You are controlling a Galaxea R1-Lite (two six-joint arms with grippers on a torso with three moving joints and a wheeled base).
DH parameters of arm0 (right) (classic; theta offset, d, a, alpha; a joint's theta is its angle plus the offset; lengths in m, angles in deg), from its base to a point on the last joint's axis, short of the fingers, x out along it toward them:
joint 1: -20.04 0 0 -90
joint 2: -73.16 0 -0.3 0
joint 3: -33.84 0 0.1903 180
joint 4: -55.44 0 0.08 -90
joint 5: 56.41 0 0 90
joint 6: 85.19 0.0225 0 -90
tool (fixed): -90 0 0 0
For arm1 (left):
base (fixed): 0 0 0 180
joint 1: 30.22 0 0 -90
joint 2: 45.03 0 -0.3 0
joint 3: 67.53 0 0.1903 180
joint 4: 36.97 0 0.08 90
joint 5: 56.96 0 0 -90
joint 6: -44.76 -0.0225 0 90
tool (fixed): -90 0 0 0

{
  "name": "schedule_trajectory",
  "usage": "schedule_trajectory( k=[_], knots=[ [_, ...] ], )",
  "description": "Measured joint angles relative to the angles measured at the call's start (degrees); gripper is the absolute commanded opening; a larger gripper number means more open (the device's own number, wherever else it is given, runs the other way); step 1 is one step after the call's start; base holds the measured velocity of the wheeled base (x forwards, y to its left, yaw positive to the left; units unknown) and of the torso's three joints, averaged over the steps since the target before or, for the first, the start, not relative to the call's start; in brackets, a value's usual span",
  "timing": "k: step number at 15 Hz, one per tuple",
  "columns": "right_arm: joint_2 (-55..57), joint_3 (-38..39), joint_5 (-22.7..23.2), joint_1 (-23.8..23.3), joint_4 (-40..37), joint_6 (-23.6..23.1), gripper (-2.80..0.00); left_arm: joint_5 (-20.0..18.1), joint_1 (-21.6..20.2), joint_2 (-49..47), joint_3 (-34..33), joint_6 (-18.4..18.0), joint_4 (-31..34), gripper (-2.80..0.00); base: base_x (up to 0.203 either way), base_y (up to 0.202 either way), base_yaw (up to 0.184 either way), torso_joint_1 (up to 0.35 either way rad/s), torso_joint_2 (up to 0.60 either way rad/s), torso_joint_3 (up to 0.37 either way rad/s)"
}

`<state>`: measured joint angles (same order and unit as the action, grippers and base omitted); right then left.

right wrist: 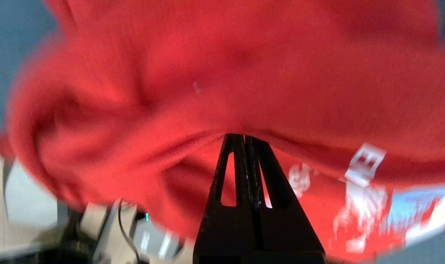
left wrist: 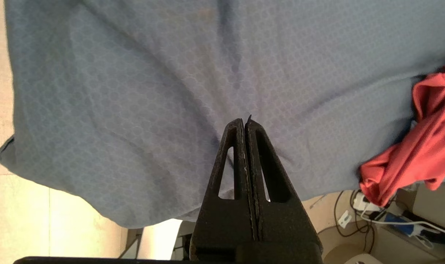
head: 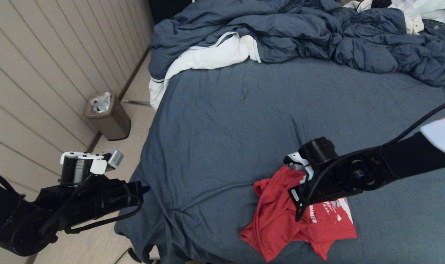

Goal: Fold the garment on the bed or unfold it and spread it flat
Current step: Fold the red T-shirt

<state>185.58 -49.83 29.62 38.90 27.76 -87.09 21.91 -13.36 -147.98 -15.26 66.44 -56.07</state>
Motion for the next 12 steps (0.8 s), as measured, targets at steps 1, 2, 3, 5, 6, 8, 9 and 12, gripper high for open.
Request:
schedule_trajectory(
  k=[1,2,3,5,6,8,9,12],
  knots=[
    [1.06,-2.08,-0.97,0.64,0.01,1.33,-2.80,0.03,0.03,0.25,-0.05,0.02,-0.01,-2.80,0.000,0.000,0.000,0.000,0.00,0.000],
    [2.07,-4.14,-1.74,1.29,-0.03,2.66,-2.80,0.05,0.00,0.61,-0.05,0.06,-0.01,-2.80,0.000,0.000,0.000,0.000,0.00,0.000],
    [3.33,-6.62,-2.63,1.91,-0.01,3.87,-2.80,0.02,0.02,1.08,-0.13,0.07,0.02,-2.80,0.000,0.000,0.000,0.000,0.00,0.000],
    [6.13,-12.03,-4.70,2.58,0.01,5.33,-2.80,0.05,-0.02,1.60,-0.30,0.07,-0.01,-2.80,0.000,0.000,0.000,0.000,0.00,0.000],
    [7.38,-14.95,-5.83,2.80,0.08,6.15,-2.80,0.02,0.00,1.74,-0.37,0.04,0.01,-2.80,0.000,0.000,0.000,0.000,0.00,0.000],
    [9.39,-20.40,-7.14,2.94,0.05,7.64,-2.80,0.02,0.06,1.88,-0.44,-0.01,-0.03,-2.80,0.000,0.000,0.000,0.000,0.00,0.000],
    [10.48,-22.89,-8.14,2.89,-0.03,8.00,-2.80,0.05,0.09,1.99,-0.44,0.01,-0.25,-2.80,0.000,0.000,0.000,0.000,0.00,0.000],
    [11.71,-24.00,-9.72,2.08,-0.16,8.21,-2.80,0.02,0.09,2.39,-0.46,-0.02,-0.09,-2.80,0.000,0.000,0.000,0.000,0.00,0.000]
  ],
)
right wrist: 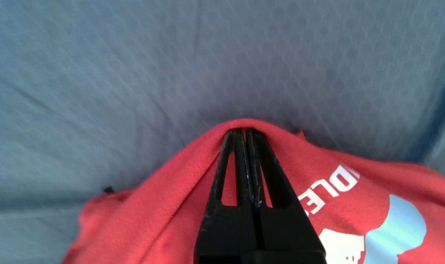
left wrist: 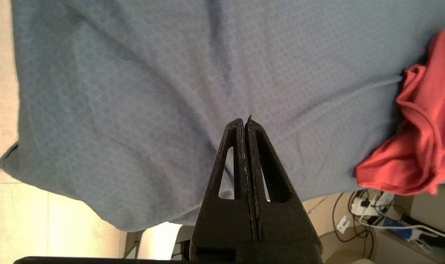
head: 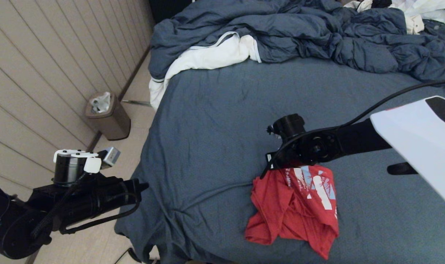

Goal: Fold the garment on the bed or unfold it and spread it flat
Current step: Fold the red T-shirt

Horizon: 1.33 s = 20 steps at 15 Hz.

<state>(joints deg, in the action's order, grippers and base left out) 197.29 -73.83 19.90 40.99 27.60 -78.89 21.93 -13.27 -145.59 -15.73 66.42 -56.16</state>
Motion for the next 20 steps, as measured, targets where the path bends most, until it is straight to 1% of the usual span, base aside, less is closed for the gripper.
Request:
schedule_trajectory(
  k=[4,8,10,13,14,15,18,20],
  knots=[
    [-3.67,6.78,0.71,-0.55,0.01,-0.33,-2.80,0.00,0.00,0.32,-0.06,0.00,0.09,-2.80,0.000,0.000,0.000,0.000,0.00,0.000],
    [-11.13,13.61,2.85,-1.17,-0.21,-0.95,-2.80,-0.02,0.02,0.34,-0.05,-0.02,0.15,-2.80,0.000,0.000,0.000,0.000,0.00,0.000],
    [-15.64,17.76,3.75,-3.51,-0.47,-2.86,-2.80,0.02,0.02,0.39,-0.06,0.00,0.20,-2.80,0.000,0.000,0.000,0.000,0.00,0.000],
    [-19.90,23.67,6.31,-9.82,-0.59,-5.97,-2.80,-0.05,0.06,0.65,-0.27,-0.03,0.20,-2.80,0.000,0.000,0.000,0.000,0.00,0.000],
    [-20.75,25.40,7.00,-12.11,-0.53,-6.42,-0.48,-0.09,0.11,0.69,-0.28,-0.02,0.20,-2.80,0.000,0.000,0.000,0.000,0.00,0.000],
    [-21.62,27.04,7.53,-14.01,-0.47,-6.86,0.00,-0.09,0.11,0.71,-0.33,-0.02,0.22,-2.80,0.000,0.000,0.000,0.000,0.00,0.000],
    [-24.64,31.40,8.69,-17.64,-0.26,-9.88,0.00,-0.12,0.61,0.71,-0.39,0.04,0.20,-2.80,0.000,0.000,0.000,0.000,0.00,0.000],
    [-25.84,32.78,11.41,-19.35,-0.40,-10.26,0.00,-0.09,0.74,0.45,-0.41,0.07,0.22,-2.80,0.000,0.000,0.000,0.000,0.00,0.000]
  ],
)
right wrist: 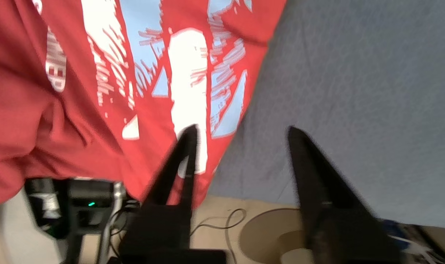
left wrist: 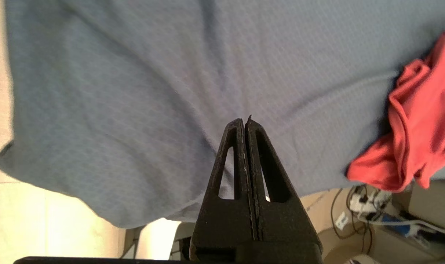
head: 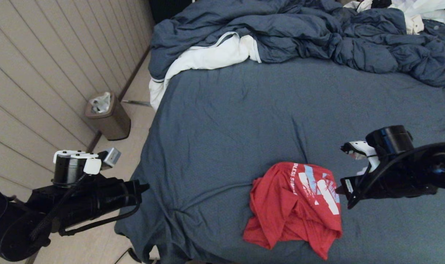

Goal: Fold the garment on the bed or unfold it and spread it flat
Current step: Fold the red T-shirt

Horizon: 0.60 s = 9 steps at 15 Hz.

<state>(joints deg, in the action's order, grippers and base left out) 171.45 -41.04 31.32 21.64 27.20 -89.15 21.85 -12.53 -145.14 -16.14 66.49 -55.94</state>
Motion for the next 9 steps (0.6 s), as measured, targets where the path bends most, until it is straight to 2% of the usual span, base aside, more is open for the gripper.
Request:
schedule_trajectory(
  k=[3,9],
  knots=[
    [-0.14,1.16,2.28,-1.04,0.04,0.11,0.00,0.09,0.06,-0.24,0.06,0.00,-0.05,-2.80,0.000,0.000,0.000,0.000,0.00,0.000],
    [7.89,1.74,2.57,-0.39,4.37,0.92,0.00,0.00,0.24,-0.38,0.00,0.00,-0.02,-2.80,0.000,0.000,0.000,0.000,0.00,0.000]
  ],
)
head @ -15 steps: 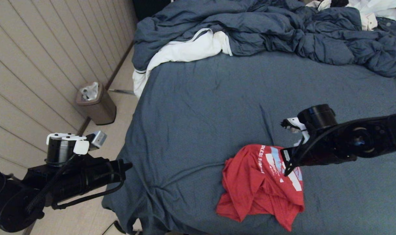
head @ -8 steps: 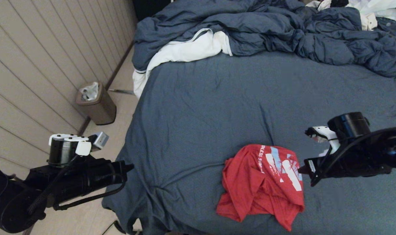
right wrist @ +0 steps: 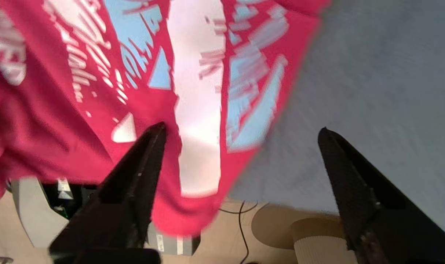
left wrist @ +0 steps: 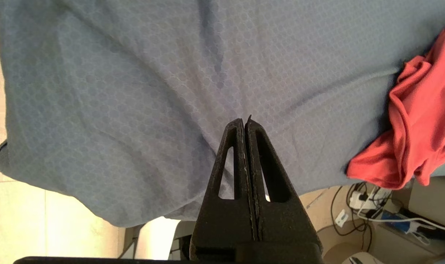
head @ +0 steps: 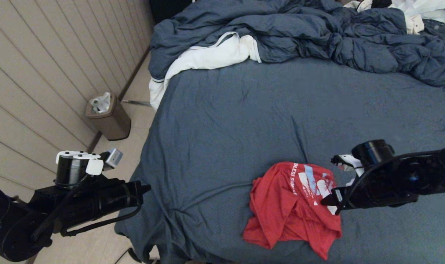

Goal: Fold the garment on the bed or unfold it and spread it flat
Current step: Fold the red T-shirt

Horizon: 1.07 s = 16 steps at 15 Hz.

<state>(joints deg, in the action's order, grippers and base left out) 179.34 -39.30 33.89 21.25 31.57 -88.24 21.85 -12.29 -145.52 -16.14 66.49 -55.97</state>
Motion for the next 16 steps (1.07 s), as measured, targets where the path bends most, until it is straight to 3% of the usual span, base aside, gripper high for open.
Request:
schedule_trajectory(
  k=[8,9,10,16],
  knots=[
    [4.35,0.03,-0.02,0.52,1.47,0.73,0.00,1.95,5.70,-1.46,4.37,1.42,2.43,-2.80,0.000,0.000,0.000,0.000,0.00,0.000],
    [4.40,-0.03,-0.02,0.52,1.47,0.73,-2.20,1.94,6.27,-1.39,6.34,2.51,5.05,-2.80,0.000,0.000,0.000,0.000,0.00,0.000],
    [4.40,-0.17,-0.07,0.28,1.49,0.72,-2.80,1.98,7.25,-1.23,8.26,3.77,7.96,-2.80,0.000,0.000,0.000,0.000,0.00,0.000],
    [2.96,-0.77,-0.40,-2.53,1.38,-0.83,-2.80,4.01,13.61,-1.44,14.52,4.27,13.51,-2.80,0.000,0.000,0.000,0.000,0.00,0.000]
  ],
)
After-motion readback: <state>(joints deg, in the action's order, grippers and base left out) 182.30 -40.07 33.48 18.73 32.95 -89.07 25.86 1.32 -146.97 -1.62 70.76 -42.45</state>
